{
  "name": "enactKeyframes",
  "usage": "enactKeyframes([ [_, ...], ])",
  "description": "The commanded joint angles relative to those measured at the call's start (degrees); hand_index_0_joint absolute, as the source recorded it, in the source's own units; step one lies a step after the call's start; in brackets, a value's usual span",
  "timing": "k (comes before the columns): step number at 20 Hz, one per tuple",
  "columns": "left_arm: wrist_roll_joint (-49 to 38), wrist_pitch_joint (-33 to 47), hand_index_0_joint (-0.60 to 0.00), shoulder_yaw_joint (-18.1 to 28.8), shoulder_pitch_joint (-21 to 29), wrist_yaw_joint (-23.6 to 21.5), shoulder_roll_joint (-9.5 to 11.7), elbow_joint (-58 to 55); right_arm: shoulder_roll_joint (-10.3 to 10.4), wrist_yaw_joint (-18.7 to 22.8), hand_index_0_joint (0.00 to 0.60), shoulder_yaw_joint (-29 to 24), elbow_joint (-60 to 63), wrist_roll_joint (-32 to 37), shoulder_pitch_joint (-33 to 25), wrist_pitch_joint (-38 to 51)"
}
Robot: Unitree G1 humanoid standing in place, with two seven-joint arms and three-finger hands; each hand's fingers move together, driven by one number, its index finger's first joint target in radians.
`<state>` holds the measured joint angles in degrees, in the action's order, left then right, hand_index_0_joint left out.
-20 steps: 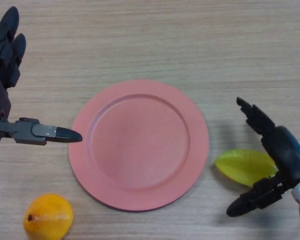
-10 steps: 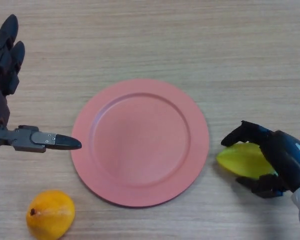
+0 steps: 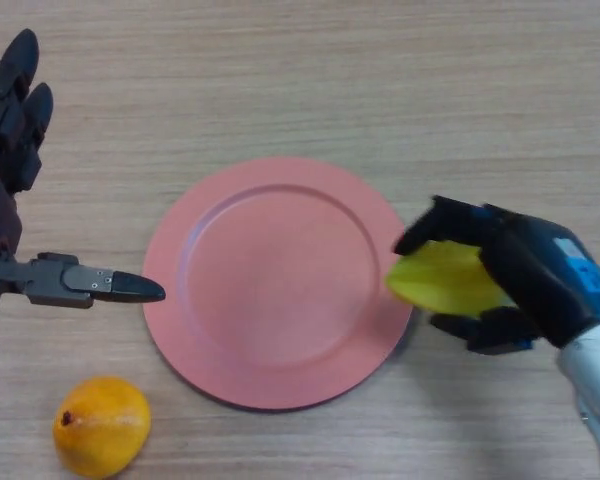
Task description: Pick up the yellow starfruit and place it on the plate
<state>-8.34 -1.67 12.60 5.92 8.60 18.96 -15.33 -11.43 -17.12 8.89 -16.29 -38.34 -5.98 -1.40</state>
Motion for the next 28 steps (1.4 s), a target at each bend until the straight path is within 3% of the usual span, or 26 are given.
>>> enactKeyframes([
  [1,-2.5,8.2,0.000,4.5,1.3,0.5,2.1,-3.0,0.3,2.1,0.600,2.0,-2.2,3.4,-4.0,2.1],
  [2,-3.1,7.6,0.000,4.9,1.1,0.7,2.2,-3.3,0.4,3.8,0.600,5.5,-1.9,8.2,-5.4,-2.4],
  [5,-4.0,6.6,0.000,6.2,0.9,1.6,2.8,-4.4,0.5,8.0,0.600,11.0,1.0,13.3,-8.3,-5.6],
  [9,-5.0,8.0,0.000,7.9,0.5,1.5,3.3,-4.5,0.5,15.7,0.600,17.1,11.6,18.7,-13.6,-2.5],
  [10,-5.6,8.0,0.000,8.1,0.3,1.8,3.4,-4.7,0.5,15.3,0.600,18.9,11.9,21.6,-14.4,-5.8],
  [13,-6.5,7.8,0.000,8.5,0.2,2.3,3.5,-4.8,0.5,9.8,0.600,20.3,13.6,18.8,-14.2,-8.9],
  [16,-6.2,8.1,0.000,8.6,-0.1,2.6,3.5,-4.8,0.5,10.6,0.200,20.6,12.8,20.6,-14.5,-11.6],
  [18,-5.6,7.8,0.000,8.6,-0.6,2.5,3.3,-5.3,0.5,13.5,0.000,19.8,11.9,23.2,-15.8,-13.5],
  [23,-4.9,6.9,0.000,8.8,-0.7,3.5,3.4,-6.1,0.5,15.4,0.000,14.3,5.3,26.4,-15.8,-16.6],
  [28,-5.5,4.3,0.000,7.6,-0.6,4.3,2.9,-7.3,0.5,9.6,0.000,2.0,-10.1,27.7,-10.0,-19.8],
])
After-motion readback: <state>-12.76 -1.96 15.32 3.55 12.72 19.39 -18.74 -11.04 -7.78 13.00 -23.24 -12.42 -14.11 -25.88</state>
